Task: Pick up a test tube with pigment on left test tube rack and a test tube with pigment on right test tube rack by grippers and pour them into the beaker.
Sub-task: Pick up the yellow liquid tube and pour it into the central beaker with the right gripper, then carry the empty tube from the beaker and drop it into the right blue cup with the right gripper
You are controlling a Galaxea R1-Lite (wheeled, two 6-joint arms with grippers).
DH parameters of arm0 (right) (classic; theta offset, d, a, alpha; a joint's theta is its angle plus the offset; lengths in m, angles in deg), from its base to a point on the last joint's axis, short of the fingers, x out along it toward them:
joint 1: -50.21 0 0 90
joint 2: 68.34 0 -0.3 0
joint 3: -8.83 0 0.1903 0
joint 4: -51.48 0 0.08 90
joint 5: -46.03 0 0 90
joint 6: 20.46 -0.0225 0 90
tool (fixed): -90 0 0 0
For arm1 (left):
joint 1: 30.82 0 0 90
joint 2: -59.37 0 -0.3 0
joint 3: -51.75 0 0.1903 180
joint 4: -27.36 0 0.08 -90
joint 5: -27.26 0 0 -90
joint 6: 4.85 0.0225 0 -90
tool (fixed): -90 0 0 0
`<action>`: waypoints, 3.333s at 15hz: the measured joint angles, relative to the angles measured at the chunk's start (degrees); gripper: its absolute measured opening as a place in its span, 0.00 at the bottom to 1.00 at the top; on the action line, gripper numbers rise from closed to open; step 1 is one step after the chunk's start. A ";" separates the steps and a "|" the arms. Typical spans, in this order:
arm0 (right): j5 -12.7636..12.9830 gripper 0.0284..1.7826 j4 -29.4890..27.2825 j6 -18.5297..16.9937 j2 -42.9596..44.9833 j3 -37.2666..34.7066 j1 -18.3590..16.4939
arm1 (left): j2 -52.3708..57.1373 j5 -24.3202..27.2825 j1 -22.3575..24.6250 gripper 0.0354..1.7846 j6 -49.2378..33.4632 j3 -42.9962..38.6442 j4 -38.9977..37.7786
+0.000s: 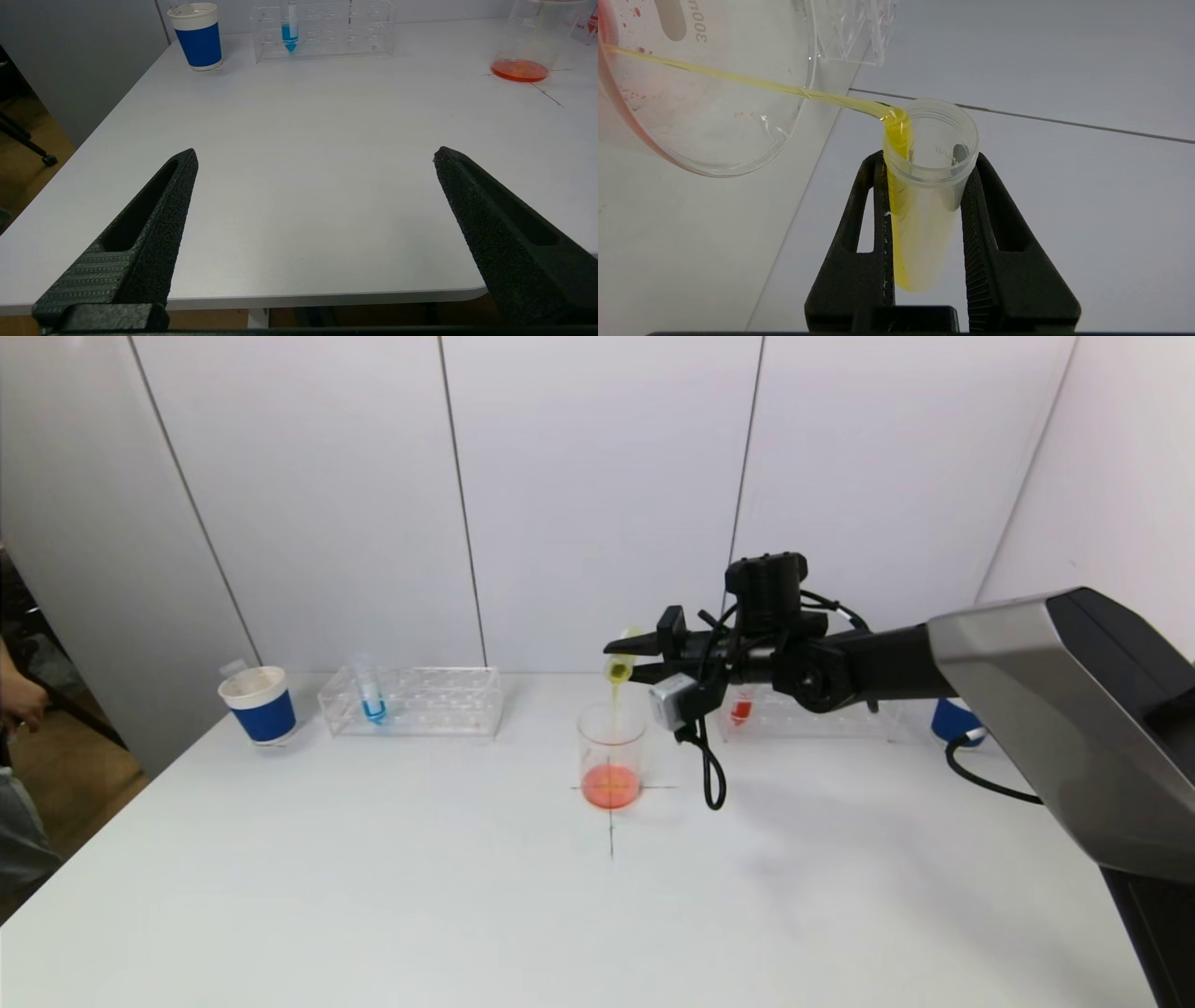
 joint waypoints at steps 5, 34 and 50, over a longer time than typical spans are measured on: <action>1.01 0.26 -0.07 2.38 1.06 -0.76 0.17 | 0.00 0.00 0.00 0.99 0.02 0.00 0.00; 6.69 0.26 3.51 12.74 4.74 -4.25 1.46 | 0.00 -0.02 0.00 0.99 0.00 0.02 0.00; 8.12 0.26 -7.30 -22.91 15.62 -3.62 0.32 | -0.02 0.00 0.00 0.99 0.02 0.00 0.00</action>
